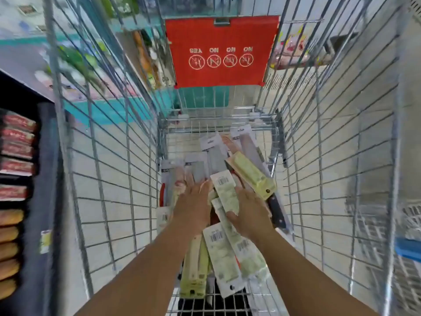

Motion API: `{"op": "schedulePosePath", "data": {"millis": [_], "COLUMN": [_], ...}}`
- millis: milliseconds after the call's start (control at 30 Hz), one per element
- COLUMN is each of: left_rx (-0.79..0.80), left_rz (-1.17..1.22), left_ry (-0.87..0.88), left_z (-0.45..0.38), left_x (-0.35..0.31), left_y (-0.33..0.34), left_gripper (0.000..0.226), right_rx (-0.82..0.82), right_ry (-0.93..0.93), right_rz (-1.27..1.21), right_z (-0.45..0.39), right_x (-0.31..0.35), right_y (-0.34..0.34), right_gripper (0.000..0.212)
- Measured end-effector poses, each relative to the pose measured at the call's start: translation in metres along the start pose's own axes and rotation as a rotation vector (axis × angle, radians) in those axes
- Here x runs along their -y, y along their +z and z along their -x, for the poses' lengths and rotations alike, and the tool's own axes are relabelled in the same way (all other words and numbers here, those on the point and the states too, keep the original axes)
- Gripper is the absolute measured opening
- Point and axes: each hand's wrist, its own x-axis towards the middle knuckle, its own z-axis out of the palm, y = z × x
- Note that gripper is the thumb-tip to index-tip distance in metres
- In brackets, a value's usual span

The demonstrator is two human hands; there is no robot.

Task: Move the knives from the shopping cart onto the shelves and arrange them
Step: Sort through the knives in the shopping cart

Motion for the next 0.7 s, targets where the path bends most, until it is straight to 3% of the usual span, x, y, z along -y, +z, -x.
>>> {"op": "schedulePosePath", "data": {"millis": [100, 267, 400, 567, 633, 700], "left_rx": [0.001, -0.020, -0.066, -0.089, -0.131, -0.215], "left_rz": [0.005, -0.024, 0.106, 0.418, 0.537, 0.622], "left_ry": [-0.031, -0.046, -0.107, -0.195, -0.233, -0.259], "left_z": [-0.007, -0.017, -0.020, -0.013, -0.012, -0.015], "left_x": [0.008, 0.015, 0.011, 0.014, 0.015, 0.013], "left_y": [0.007, 0.013, 0.008, -0.003, -0.011, -0.022], "left_gripper": [0.077, 0.097, 0.078, 0.053, 0.056, 0.045], "right_rx": [-0.024, -0.136, -0.175, -0.190, -0.265, -0.371], "right_ry": [-0.004, 0.064, 0.112, 0.139, 0.102, 0.037], "right_rz": [0.030, -0.045, -0.143, -0.289, -0.359, -0.436], "right_z": [-0.005, -0.011, -0.011, -0.014, -0.019, -0.023], "right_x": [0.003, 0.010, 0.014, 0.017, 0.022, 0.031], "right_y": [0.007, 0.018, 0.018, 0.013, 0.009, 0.001], "right_gripper": [0.076, 0.084, 0.092, 0.041, 0.027, 0.019]}}
